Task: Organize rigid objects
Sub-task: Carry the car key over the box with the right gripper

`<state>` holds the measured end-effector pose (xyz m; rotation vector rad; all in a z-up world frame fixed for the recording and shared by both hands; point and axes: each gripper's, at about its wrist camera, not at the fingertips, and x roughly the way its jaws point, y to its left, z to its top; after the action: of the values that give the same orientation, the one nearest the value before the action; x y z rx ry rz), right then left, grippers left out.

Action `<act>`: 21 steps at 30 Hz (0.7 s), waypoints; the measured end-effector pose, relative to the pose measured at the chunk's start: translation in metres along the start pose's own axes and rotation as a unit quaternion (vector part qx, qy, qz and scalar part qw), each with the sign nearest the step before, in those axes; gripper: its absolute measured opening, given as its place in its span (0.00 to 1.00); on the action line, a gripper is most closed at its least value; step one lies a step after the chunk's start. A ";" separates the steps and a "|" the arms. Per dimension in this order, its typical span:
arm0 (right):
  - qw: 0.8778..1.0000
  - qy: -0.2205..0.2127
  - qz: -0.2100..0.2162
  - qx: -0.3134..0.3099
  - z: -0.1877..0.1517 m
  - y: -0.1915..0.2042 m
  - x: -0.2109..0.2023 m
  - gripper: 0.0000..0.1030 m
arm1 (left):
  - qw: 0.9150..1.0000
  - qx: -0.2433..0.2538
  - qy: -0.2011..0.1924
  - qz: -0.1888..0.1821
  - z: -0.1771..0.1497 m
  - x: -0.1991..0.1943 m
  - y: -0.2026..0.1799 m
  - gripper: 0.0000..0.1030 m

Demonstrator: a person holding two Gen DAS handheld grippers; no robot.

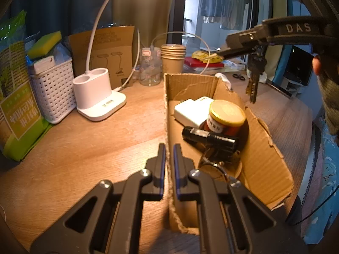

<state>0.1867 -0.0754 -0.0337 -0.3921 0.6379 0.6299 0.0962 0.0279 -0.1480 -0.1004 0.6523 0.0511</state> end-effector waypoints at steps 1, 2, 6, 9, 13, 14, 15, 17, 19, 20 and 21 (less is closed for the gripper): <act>1.000 0.000 0.002 -0.003 0.000 0.004 0.000 0.37 | 1.000 0.000 0.000 0.000 0.000 0.000 0.000 0.07; 1.000 0.001 0.006 -0.004 0.000 0.007 0.001 0.37 | 1.000 0.000 0.000 0.000 0.000 0.000 0.000 0.07; 1.000 0.007 0.017 -0.008 -0.001 0.018 0.005 0.37 | 1.000 -0.001 -0.002 -0.001 0.000 -0.001 -0.001 0.07; 1.000 0.012 0.025 -0.011 -0.002 0.026 0.009 0.37 | 1.000 -0.001 -0.003 -0.002 0.000 -0.001 -0.001 0.07; 0.999 0.020 0.036 -0.010 -0.006 0.035 0.016 0.37 | 1.000 -0.001 -0.004 -0.003 0.000 -0.001 -0.001 0.07; 0.999 0.022 0.039 -0.009 -0.007 0.037 0.018 0.37 | 1.000 -0.001 -0.003 -0.003 0.000 -0.001 -0.001 0.07; 0.999 0.023 0.041 -0.008 -0.008 0.040 0.020 0.37 | 1.000 -0.002 -0.003 -0.003 0.000 -0.001 -0.001 0.07; 0.999 0.026 0.046 -0.007 -0.010 0.043 0.022 0.37 | 1.000 -0.002 -0.003 -0.004 0.000 -0.002 -0.002 0.07; 0.998 0.029 0.050 -0.005 -0.012 0.046 0.025 0.37 | 1.000 -0.002 -0.004 -0.004 0.000 -0.002 -0.002 0.07; 0.998 0.031 0.052 -0.003 -0.012 0.047 0.026 0.37 | 1.000 -0.002 -0.003 -0.004 0.000 -0.002 -0.002 0.07; 0.998 0.032 0.053 -0.002 -0.013 0.047 0.027 0.37 | 1.000 -0.002 -0.003 -0.004 0.000 -0.002 -0.002 0.07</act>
<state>0.1672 -0.0356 -0.0680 -0.3846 0.7220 0.7217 0.0947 0.0263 -0.1472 -0.1074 0.6449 0.0454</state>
